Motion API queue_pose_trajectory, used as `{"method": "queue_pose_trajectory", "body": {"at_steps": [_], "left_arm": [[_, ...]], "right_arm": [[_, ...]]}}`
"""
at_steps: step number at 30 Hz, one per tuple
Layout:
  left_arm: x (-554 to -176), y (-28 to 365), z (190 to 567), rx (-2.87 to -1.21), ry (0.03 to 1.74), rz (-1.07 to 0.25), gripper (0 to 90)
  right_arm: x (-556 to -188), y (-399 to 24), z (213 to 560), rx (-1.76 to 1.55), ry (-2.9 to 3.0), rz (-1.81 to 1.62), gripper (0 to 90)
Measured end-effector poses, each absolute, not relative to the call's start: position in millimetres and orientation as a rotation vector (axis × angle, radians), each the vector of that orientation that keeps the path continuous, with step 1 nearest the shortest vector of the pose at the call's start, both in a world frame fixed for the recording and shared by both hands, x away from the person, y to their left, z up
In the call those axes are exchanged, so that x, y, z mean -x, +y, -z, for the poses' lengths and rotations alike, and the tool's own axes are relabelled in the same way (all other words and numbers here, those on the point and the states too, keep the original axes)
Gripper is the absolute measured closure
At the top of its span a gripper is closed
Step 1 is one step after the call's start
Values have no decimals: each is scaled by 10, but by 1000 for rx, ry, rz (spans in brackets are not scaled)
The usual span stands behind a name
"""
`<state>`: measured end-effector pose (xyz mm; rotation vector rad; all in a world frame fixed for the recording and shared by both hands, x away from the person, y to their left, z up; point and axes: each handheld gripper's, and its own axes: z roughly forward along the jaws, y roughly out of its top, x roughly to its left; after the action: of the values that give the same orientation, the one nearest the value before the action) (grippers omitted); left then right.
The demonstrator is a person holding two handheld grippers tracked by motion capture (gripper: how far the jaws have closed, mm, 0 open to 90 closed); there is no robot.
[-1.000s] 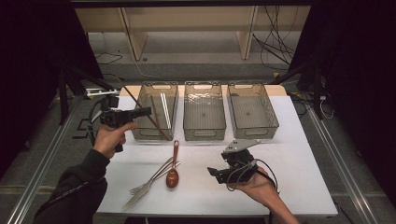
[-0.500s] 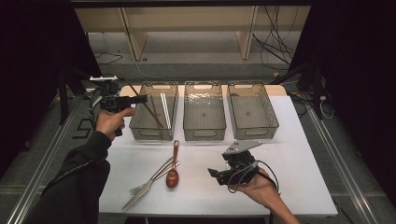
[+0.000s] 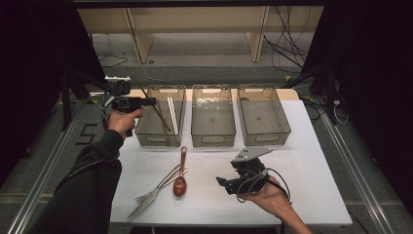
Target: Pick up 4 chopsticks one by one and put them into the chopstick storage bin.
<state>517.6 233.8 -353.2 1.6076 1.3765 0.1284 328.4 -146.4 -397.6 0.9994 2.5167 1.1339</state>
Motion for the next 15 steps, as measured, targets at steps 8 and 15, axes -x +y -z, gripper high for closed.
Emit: {"method": "queue_pose_trajectory", "body": {"at_steps": [8, 15], "left_arm": [[-5252, 2264, 3581, -1647, 1399, -141, 831], [-5271, 2237, 3627, -1670, 1407, -132, 830]], "right_arm": [[-3280, -1461, 3976, -994, 2520, -1138, 281], [-3282, -1468, 3973, -993, 2519, -1139, 282]]}}
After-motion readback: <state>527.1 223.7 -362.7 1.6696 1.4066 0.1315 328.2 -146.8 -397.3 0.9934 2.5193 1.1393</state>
